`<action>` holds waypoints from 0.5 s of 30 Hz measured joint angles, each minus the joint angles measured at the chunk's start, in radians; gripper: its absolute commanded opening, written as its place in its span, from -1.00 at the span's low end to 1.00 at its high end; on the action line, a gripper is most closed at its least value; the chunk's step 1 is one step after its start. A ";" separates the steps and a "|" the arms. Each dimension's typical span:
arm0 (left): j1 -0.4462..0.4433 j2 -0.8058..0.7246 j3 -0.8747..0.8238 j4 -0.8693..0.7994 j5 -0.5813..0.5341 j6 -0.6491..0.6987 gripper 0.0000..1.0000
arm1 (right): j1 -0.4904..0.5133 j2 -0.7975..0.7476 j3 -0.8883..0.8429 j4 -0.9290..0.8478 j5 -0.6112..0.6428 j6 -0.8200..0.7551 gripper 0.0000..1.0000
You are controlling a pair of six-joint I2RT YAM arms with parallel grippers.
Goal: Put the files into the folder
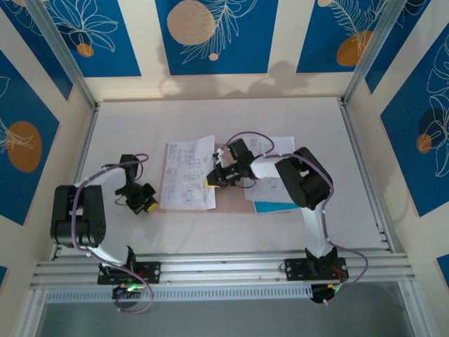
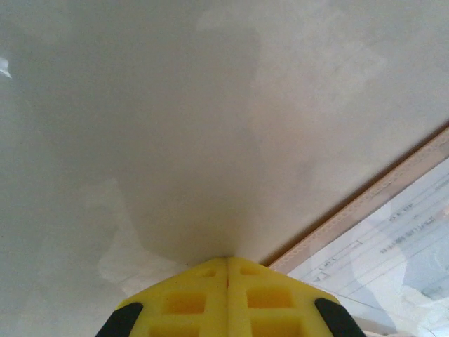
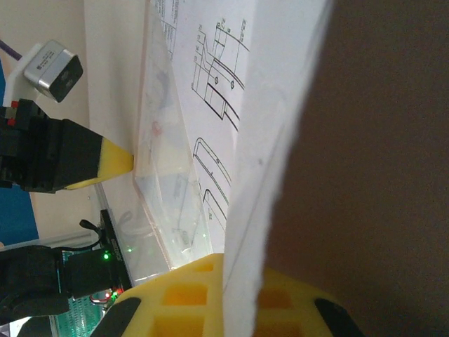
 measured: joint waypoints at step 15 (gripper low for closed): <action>-0.009 0.013 0.014 -0.012 -0.009 -0.014 -1.00 | 0.010 0.004 -0.010 0.002 0.000 0.000 -1.00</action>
